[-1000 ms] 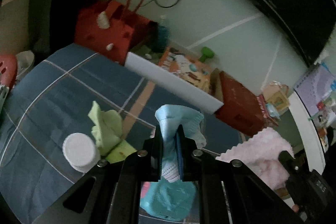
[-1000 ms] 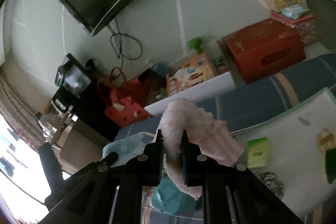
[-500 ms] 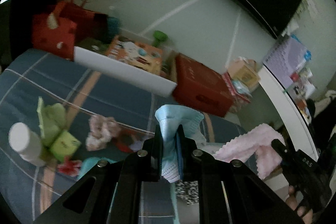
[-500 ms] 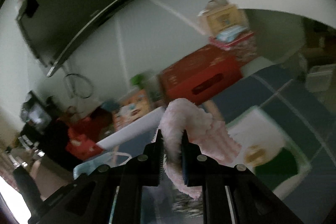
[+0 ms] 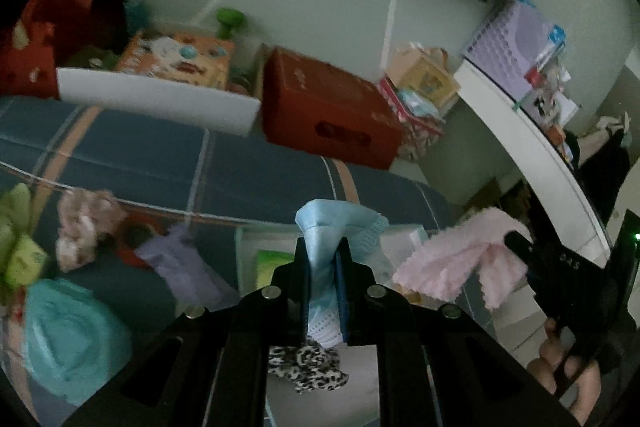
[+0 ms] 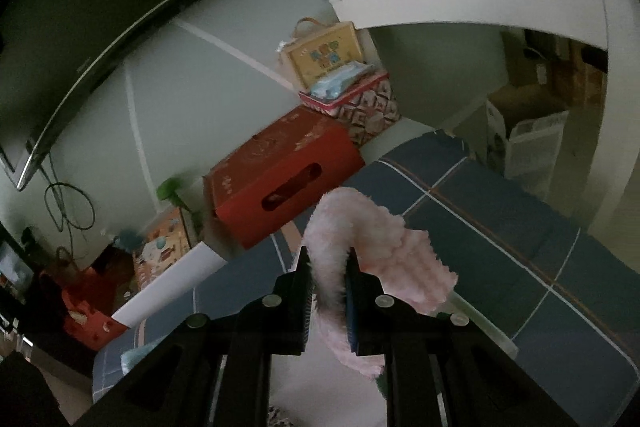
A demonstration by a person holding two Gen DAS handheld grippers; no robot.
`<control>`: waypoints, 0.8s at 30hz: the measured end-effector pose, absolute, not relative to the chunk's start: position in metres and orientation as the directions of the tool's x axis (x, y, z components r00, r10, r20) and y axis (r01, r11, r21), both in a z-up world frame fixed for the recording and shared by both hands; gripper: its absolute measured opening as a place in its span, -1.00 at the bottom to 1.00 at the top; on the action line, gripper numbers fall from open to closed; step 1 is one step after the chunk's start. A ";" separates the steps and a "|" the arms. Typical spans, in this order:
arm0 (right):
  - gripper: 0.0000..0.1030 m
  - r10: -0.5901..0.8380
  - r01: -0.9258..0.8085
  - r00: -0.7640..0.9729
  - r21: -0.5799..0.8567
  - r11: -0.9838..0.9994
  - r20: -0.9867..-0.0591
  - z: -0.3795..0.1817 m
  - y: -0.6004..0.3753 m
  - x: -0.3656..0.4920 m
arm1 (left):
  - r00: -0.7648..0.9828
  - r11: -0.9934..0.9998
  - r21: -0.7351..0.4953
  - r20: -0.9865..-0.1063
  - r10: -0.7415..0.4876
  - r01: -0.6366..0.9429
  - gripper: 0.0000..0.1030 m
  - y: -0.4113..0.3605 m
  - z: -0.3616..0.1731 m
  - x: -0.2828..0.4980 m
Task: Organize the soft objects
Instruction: 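Carry the face mask and pink cloth over the white tray with both tools, then open the left tool to drop the mask while the right tool releases the pink cloth into the tray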
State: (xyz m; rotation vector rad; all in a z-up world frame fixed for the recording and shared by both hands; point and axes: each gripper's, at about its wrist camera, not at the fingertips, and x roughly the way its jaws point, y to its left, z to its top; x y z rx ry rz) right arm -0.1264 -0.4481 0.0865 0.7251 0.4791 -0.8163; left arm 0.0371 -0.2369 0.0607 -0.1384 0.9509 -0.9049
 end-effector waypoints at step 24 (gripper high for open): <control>-0.65 -0.325 0.852 0.408 0.228 0.471 -0.853 0.017 -0.463 -0.094 | 0.116 0.622 -0.437 -0.752 -0.649 0.650 -0.74 -0.286 -0.004 0.027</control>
